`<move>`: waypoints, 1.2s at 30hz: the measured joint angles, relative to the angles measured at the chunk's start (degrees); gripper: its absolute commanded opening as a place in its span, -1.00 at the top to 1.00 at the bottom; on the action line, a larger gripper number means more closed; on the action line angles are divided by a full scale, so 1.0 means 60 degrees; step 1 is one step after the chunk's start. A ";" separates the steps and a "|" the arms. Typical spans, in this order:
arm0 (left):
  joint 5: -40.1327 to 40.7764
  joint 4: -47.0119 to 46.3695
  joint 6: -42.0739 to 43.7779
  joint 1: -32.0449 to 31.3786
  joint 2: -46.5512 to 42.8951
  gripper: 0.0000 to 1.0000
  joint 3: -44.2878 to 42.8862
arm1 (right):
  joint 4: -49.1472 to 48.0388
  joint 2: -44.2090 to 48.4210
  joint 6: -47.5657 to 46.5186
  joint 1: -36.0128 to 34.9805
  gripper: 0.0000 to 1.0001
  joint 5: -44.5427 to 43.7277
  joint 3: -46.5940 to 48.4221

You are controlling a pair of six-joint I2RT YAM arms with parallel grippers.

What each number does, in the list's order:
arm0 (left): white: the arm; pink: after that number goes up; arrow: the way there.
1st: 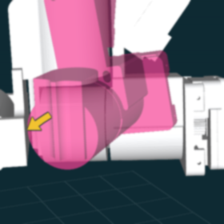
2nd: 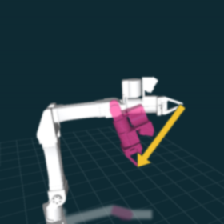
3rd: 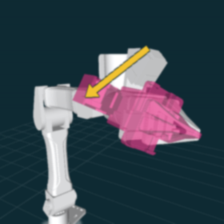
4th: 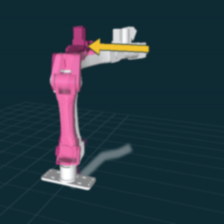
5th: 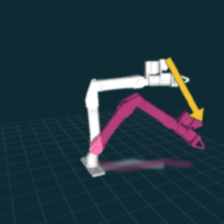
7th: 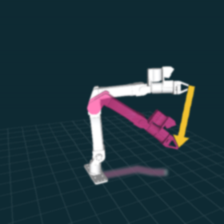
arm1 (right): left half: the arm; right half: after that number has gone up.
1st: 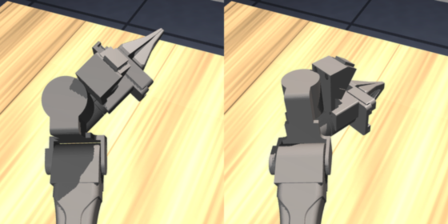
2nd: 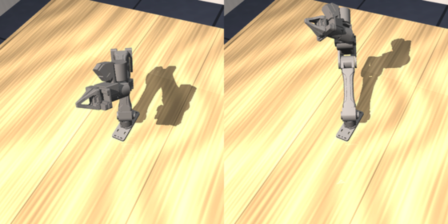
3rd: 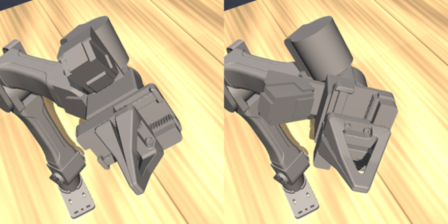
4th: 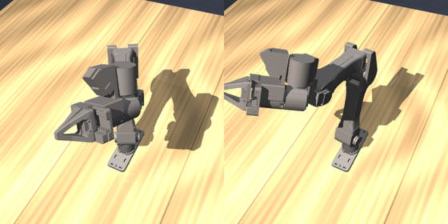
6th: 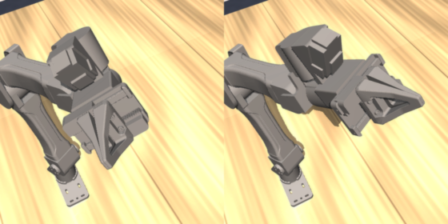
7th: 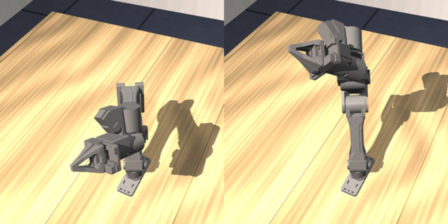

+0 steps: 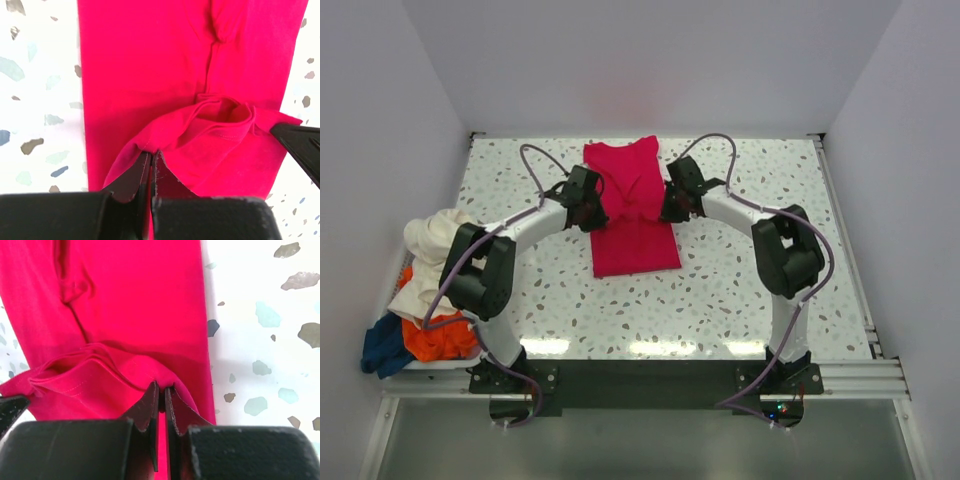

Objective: Fold and stack the t-shirts
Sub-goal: Fold the tshirt

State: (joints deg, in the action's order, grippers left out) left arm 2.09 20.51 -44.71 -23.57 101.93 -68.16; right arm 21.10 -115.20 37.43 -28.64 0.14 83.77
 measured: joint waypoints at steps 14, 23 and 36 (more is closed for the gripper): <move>0.0018 0.0022 0.0142 0.0568 0.0310 1.00 -0.0324 | -0.0098 -0.0576 0.0007 0.0372 1.00 0.0637 0.0947; -0.0076 0.0007 0.0178 0.0867 0.0652 1.00 -0.0484 | -0.0095 -0.0929 0.0022 0.0645 1.00 0.0812 0.1115; -0.0535 -0.0135 0.0382 0.1078 0.1151 1.00 -0.0892 | -0.0102 -0.1118 0.0087 0.0827 1.00 0.0943 0.1512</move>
State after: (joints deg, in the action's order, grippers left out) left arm -1.13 19.70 -42.41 -17.10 108.84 -73.52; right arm 20.49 -121.91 37.95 -23.68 5.80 92.84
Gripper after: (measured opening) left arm 0.021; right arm 0.048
